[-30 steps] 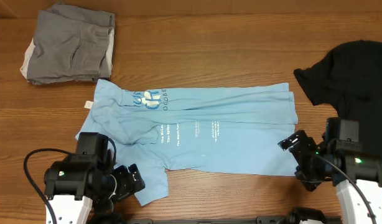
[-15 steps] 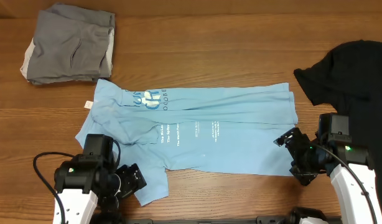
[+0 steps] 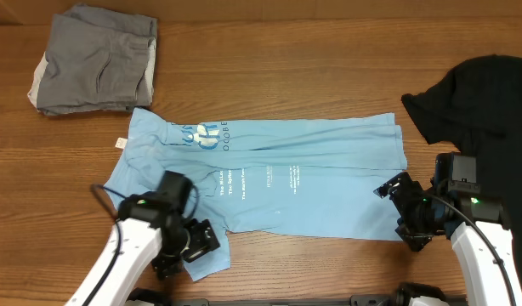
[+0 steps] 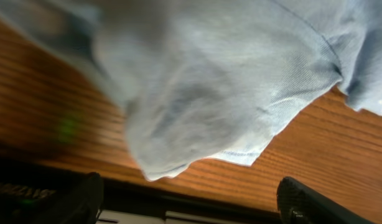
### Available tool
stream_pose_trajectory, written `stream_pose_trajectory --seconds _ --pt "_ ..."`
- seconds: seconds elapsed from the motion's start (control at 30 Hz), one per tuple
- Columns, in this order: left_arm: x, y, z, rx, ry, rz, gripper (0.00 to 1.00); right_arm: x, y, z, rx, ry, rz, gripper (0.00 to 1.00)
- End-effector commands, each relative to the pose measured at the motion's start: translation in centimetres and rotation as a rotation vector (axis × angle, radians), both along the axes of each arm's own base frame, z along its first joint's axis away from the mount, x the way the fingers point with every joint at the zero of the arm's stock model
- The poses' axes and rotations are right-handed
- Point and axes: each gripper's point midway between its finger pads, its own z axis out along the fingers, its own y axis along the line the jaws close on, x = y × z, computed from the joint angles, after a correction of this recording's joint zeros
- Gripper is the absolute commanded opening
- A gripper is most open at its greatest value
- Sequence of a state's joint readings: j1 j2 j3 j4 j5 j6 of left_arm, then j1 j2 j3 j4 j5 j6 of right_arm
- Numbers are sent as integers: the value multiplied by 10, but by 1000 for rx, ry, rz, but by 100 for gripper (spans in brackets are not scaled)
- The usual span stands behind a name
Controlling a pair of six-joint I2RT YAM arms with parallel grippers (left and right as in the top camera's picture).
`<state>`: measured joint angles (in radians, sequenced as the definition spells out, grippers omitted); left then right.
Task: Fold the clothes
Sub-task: 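Grasp the lower edge with the left and right grippers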
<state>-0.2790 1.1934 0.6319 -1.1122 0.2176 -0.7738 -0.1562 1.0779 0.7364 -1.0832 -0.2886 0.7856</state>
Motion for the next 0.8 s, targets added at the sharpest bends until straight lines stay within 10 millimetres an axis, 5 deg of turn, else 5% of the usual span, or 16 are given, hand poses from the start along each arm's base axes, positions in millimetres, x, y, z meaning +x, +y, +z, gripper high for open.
stream_pose_trajectory --seconds 0.0,0.77 --pt "-5 -5 -11 60 51 45 93 0 0 -1 1 0 -4 100" --pt "-20 3 -52 101 105 63 86 2 -3 -2 -19 -7 -4 100"
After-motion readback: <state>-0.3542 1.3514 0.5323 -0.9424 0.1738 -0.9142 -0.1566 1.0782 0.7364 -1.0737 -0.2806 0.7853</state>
